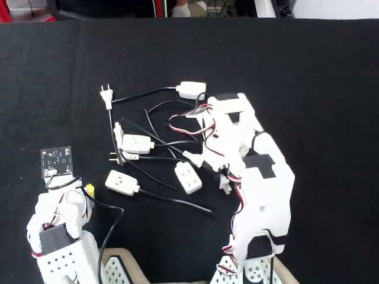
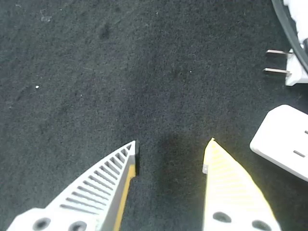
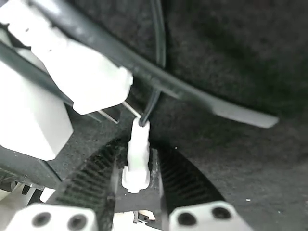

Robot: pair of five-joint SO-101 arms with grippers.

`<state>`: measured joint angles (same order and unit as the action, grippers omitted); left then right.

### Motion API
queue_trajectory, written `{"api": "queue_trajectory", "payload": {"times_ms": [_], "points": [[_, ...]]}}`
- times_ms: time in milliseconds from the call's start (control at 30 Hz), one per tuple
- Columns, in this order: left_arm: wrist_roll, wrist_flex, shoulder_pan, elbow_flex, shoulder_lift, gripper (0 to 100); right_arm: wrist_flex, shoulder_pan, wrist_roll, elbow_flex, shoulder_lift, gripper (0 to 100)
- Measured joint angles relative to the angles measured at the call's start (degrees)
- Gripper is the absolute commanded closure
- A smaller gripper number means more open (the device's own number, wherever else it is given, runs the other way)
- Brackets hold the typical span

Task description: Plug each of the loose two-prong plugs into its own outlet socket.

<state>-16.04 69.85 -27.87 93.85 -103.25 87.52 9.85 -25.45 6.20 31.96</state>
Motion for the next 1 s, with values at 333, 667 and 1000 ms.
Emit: {"api": "queue_trajectory", "payload": {"times_ms": [333, 667, 1000], "points": [[0.0, 0.0, 0.0, 0.0, 0.0, 76, -0.5, 0.6, 0.3, 5.4, -14.3, 98.6], [0.0, 0.0, 0.0, 0.0, 0.0, 76, -4.1, 1.1, 0.2, 18.0, -56.0, 98.6], [0.0, 0.0, 8.0, -0.2, 0.0, 76, -26.9, 6.1, 5.1, 43.1, -88.7, 98.6]]}}
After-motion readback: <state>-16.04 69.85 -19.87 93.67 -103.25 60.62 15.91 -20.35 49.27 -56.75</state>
